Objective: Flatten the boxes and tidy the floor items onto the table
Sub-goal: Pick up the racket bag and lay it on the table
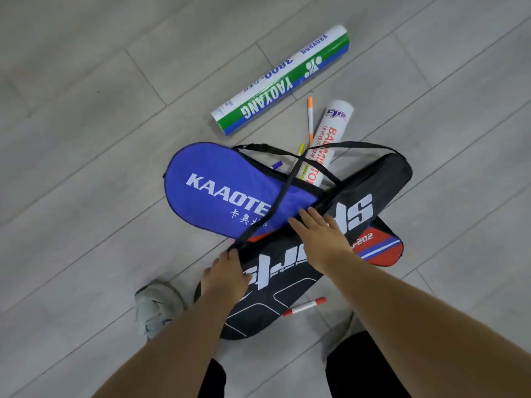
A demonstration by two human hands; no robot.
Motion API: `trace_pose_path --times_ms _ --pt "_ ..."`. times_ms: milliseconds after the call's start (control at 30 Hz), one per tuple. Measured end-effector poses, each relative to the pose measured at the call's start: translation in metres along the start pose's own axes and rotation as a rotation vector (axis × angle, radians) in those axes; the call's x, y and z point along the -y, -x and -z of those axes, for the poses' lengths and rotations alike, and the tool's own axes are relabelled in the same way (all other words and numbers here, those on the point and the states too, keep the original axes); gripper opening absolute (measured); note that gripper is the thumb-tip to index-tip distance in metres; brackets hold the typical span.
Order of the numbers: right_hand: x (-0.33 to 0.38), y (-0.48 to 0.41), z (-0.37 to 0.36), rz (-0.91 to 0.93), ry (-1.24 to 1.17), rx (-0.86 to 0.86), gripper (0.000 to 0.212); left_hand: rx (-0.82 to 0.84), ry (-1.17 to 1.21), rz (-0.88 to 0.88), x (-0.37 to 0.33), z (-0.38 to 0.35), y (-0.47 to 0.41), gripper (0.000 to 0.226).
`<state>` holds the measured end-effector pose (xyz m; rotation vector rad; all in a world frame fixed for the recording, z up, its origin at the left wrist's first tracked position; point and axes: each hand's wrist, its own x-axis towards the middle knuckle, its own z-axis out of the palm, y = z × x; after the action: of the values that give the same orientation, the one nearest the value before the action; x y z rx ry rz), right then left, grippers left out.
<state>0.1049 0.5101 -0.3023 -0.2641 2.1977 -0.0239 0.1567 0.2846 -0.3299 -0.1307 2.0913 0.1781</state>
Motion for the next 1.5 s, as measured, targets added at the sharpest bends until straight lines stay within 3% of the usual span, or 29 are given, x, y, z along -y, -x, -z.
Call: trace_pose_path --times_ms 133,300,367,500,667,800,933,1000,1100,1167,1267,1367,1500 --pt "-0.005 -0.018 -0.020 0.039 0.115 -0.144 0.066 -0.014 -0.088 -0.003 0.005 -0.031 -0.021 0.069" --pt "-0.011 -0.021 -0.017 -0.001 0.140 -0.159 0.042 -0.004 -0.086 -0.078 0.011 -0.033 -0.025 0.044" --pt "-0.016 -0.011 -0.010 -0.011 0.129 -0.106 0.040 -0.009 -0.030 -0.134 0.009 -0.019 -0.011 0.041" --pt "-0.021 0.021 0.014 -0.046 0.035 -0.022 0.038 -0.171 -0.161 -0.291 0.007 0.027 0.016 0.044" --pt "-0.028 0.055 0.046 -0.105 -0.111 -0.082 0.041 -0.285 -0.262 -0.361 -0.010 0.101 0.032 0.035" --pt "-0.043 0.053 0.054 -0.156 -0.221 -0.172 0.020 -0.365 -0.408 -0.421 -0.040 0.146 0.006 0.035" --pt "-0.058 0.026 0.036 -0.186 -0.343 -0.154 0.016 -0.378 -0.585 -0.485 -0.072 0.163 -0.051 0.038" --pt "-0.066 0.008 0.014 -0.213 -0.363 -0.181 0.023 -0.386 -0.637 -0.525 -0.086 0.160 -0.081 0.042" --pt "-0.075 -0.015 -0.022 -0.246 -0.321 -0.308 0.067 -0.305 -0.531 -0.579 -0.102 0.149 -0.110 0.059" --pt "-0.082 -0.024 -0.038 -0.235 -0.367 -0.291 0.090 -0.172 -0.497 -0.585 -0.107 0.144 -0.122 0.074" --pt "-0.092 -0.034 -0.053 -0.244 -0.397 -0.234 0.099 -0.165 -0.590 -0.588 -0.107 0.141 -0.134 0.085" --pt "-0.094 -0.042 -0.050 -0.266 -0.328 -0.254 0.082 -0.149 -0.636 -0.566 -0.105 0.144 -0.140 0.077" --pt "-0.093 -0.024 -0.035 -0.252 -0.268 -0.261 0.026 -0.185 -0.714 -0.620 -0.108 0.154 -0.117 0.037"
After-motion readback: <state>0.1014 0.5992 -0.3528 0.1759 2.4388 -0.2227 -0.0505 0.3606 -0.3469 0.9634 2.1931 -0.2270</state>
